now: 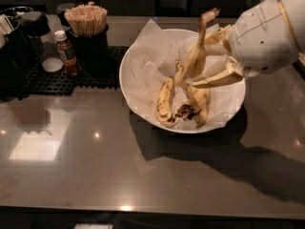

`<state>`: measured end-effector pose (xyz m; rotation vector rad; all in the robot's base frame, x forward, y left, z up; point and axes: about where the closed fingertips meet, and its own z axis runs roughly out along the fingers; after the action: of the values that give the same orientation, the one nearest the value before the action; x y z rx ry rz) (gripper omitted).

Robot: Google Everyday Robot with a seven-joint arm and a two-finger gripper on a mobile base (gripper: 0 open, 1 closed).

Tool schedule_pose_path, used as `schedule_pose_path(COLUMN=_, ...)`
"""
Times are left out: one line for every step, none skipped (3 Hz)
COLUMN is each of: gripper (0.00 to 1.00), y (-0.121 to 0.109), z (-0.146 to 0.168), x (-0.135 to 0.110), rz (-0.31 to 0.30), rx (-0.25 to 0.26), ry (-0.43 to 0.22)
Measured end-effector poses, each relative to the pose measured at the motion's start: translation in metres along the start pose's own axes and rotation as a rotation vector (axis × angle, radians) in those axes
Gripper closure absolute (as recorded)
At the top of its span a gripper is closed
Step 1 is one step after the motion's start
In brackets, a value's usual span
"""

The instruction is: Pick banana from white bowl

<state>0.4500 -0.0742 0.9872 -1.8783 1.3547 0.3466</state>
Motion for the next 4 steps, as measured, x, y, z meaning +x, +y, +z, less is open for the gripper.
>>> schedule_pose_path(gripper=1.00, y=0.013, z=-0.013, x=-0.007, rz=-0.021, rx=0.104, ry=-0.028)
schedule_pose_path(gripper=1.00, y=0.026, z=-0.015, x=-0.006, rz=-0.035, rx=0.189, ry=-0.085)
schedule_pose_path(gripper=1.00, y=0.040, z=0.000, x=0.015, rz=-0.007, rx=0.244, ry=-0.179)
schedule_pose_path(gripper=1.00, y=0.040, z=0.009, x=0.014, rz=-0.044, rx=0.284, ry=-0.296)
